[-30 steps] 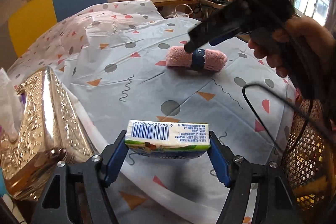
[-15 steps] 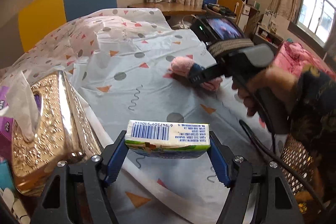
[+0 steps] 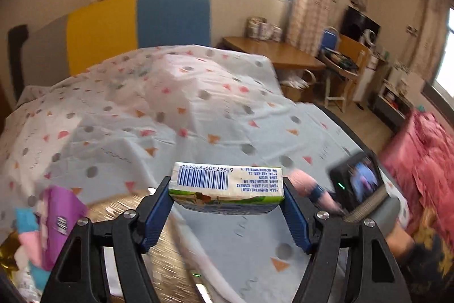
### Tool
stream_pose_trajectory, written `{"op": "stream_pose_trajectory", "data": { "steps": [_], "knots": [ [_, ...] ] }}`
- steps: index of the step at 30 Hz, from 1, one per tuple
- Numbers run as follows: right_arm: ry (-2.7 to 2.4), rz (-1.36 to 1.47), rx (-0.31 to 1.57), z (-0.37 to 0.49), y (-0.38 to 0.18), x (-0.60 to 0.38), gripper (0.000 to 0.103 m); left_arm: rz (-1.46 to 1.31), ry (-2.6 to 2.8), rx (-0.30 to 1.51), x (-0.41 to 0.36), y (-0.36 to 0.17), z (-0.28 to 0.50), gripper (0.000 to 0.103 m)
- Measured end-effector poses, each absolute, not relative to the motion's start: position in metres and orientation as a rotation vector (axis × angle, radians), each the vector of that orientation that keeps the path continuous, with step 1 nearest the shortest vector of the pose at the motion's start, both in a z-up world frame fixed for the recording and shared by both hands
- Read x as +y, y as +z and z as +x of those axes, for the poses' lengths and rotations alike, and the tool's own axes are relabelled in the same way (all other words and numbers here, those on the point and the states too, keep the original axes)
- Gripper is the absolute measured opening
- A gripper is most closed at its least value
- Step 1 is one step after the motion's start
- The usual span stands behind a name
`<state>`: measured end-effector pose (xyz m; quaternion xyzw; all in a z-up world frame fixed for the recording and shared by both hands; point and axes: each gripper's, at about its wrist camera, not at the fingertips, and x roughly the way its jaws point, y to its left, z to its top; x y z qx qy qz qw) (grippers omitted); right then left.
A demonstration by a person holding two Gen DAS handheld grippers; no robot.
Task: Organize soft objects
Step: 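Carry the tempo pack toward the tray with the left tool while the right tool grasps the pink towel roll, then lower the tempo pack into the gold tray and open the left tool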
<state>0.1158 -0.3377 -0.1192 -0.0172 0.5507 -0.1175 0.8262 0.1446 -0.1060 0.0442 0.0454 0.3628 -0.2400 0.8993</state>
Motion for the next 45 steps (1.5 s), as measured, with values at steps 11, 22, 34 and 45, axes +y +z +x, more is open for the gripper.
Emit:
{"op": "stream_pose_trajectory", "data": {
  "steps": [11,22,34,45],
  "knots": [
    [-0.246,-0.067,1.161,0.116,-0.120,-0.335,0.043,0.017,-0.154,0.663,0.043,0.072,0.184,0.073],
    [-0.251,-0.071,1.153,0.116,-0.121,-0.334,0.043,-0.132,0.039,0.707,0.177,0.044,0.130,0.073],
    [-0.257,-0.151,1.132,0.115,-0.122,-0.323,0.041,-0.150,0.290,0.706,0.264,0.006,0.025,0.073],
    [-0.258,-0.208,1.097,0.111,-0.124,-0.316,0.041,-0.101,0.363,0.708,0.267,-0.014,-0.017,0.073]
  ]
}}
